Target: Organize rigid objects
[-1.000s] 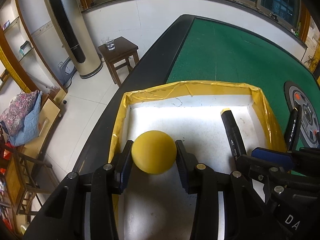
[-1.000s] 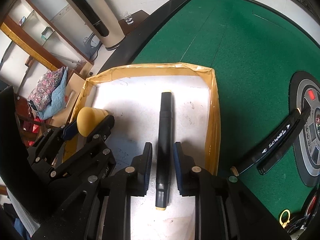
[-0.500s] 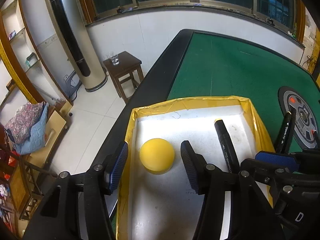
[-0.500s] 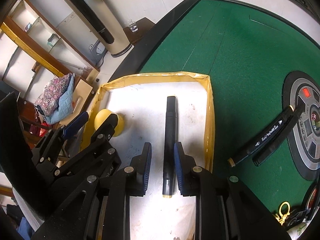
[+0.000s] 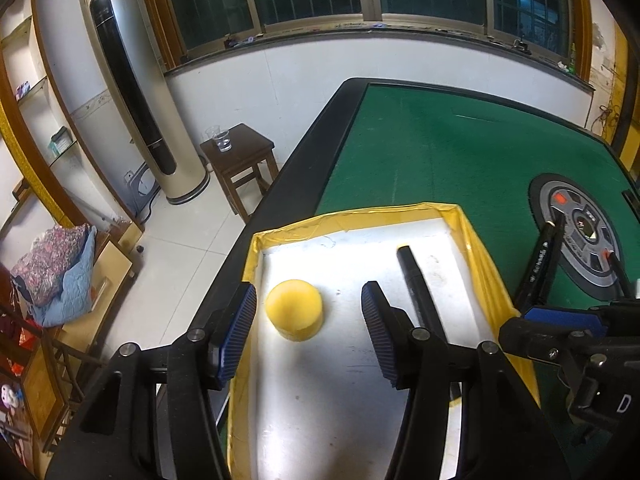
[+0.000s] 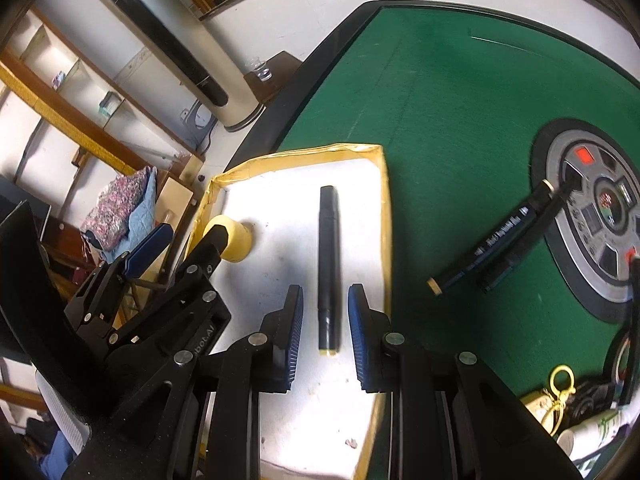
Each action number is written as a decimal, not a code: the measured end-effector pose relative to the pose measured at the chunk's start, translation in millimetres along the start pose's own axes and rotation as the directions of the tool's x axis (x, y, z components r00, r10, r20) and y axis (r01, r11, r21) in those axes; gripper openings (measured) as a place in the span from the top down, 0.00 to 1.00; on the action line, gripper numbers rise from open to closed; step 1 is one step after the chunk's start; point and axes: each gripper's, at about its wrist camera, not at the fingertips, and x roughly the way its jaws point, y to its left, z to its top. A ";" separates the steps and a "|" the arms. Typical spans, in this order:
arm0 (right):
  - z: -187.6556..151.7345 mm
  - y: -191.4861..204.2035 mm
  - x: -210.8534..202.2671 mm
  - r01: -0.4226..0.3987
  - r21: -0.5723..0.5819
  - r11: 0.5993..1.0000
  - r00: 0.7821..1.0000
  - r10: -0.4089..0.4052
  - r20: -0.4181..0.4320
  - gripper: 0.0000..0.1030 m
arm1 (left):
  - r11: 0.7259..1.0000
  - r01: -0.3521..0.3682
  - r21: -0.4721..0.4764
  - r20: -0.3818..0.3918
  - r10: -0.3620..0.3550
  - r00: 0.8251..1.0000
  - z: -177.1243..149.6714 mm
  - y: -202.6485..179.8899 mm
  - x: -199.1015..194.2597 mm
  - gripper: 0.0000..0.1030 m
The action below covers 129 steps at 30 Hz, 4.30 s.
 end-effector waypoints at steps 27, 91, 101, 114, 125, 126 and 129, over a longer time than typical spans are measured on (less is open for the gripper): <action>-153.1 -237.4 -163.5 0.002 0.375 0.927 0.985 -0.067 0.160 0.71 | 0.784 0.516 0.346 -0.350 -0.402 0.846 -53.5 -224.1 -40.8 0.48; -159.9 -268.0 -169.0 0.028 0.349 0.937 0.981 -0.093 0.170 0.70 | 0.898 0.241 0.367 0.019 -0.266 0.964 -87.7 -212.1 -114.0 0.55; -156.7 -255.8 -163.5 0.024 0.328 0.945 0.983 -0.081 0.163 0.70 | 0.902 0.220 0.372 0.039 -0.252 0.967 -86.4 -208.0 -116.1 0.55; -156.0 -241.6 -158.5 0.007 0.302 0.953 0.986 -0.057 0.155 0.70 | 0.900 0.201 0.387 0.044 -0.236 0.971 -84.1 -206.1 -116.5 0.73; -158.1 -243.4 -158.2 0.008 0.310 0.951 0.987 -0.056 0.147 0.70 | 0.893 0.226 0.388 -0.014 -0.240 0.971 -87.1 -211.7 -107.0 0.72; -158.6 -244.2 -158.2 0.008 0.311 0.950 0.987 -0.057 0.148 0.70 | 0.893 0.228 0.388 -0.018 -0.240 0.971 -87.5 -212.5 -106.2 0.72; -159.2 -246.3 -158.3 0.007 0.315 0.949 0.987 -0.056 0.149 0.70 | 0.893 0.229 0.386 -0.029 -0.237 0.971 -87.9 -213.9 -104.2 0.72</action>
